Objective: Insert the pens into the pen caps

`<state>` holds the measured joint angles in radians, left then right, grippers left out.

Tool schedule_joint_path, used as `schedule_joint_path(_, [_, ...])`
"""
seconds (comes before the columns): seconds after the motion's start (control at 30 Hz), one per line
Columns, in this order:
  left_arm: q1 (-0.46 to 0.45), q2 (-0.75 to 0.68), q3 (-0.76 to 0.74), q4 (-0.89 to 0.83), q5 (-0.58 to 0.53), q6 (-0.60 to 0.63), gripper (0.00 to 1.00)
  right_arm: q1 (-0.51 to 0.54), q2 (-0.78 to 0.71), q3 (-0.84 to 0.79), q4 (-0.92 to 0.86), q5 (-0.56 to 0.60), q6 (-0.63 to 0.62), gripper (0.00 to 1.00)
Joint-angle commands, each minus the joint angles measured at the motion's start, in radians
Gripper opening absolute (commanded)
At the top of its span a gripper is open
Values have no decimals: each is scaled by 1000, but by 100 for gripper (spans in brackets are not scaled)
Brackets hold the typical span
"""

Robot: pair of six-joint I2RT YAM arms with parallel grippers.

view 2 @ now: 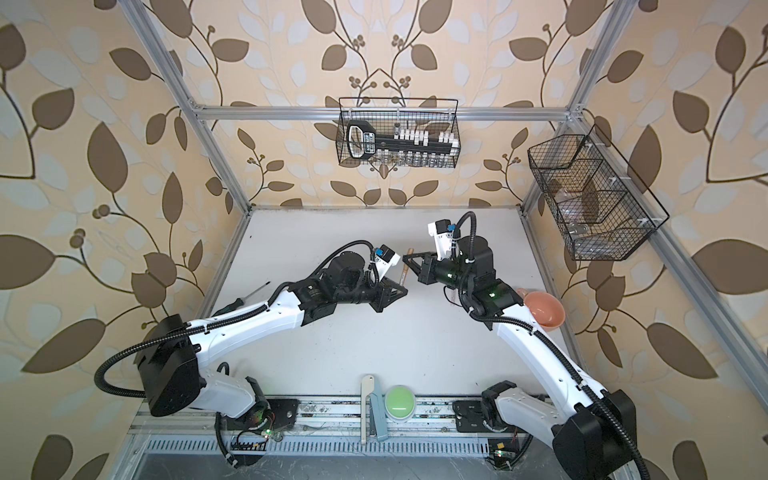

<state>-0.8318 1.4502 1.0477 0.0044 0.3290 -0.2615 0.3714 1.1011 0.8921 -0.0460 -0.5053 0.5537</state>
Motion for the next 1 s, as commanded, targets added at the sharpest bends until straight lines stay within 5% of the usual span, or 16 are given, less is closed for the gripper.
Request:
schedule_joint_path(0.0, [-3, -30, 66, 43, -112, 15, 0, 27, 8, -47, -2, -24, 0, 3])
schedule_joint_path(0.27, [0, 28, 183, 72, -183, 75, 0, 75, 30, -150, 24, -29, 15, 0])
schedule_joint_path(0.53, [-1, 83, 245, 11, -122, 80, 0, 78, 71, -100, -46, -35, -5, 0])
schedule_joint_path(0.67, [-1, 71, 166, -26, -139, 45, 18, -12, 81, -23, -86, -45, -26, 0])
schedule_joint_path(0.83, [-2, -35, 37, -87, -236, 3, 99, -101, 150, 121, -181, -59, -89, 0])
schedule_joint_path(0.97, [-1, -134, -28, -206, -404, -22, 99, -129, 249, 218, -299, -19, -172, 0])
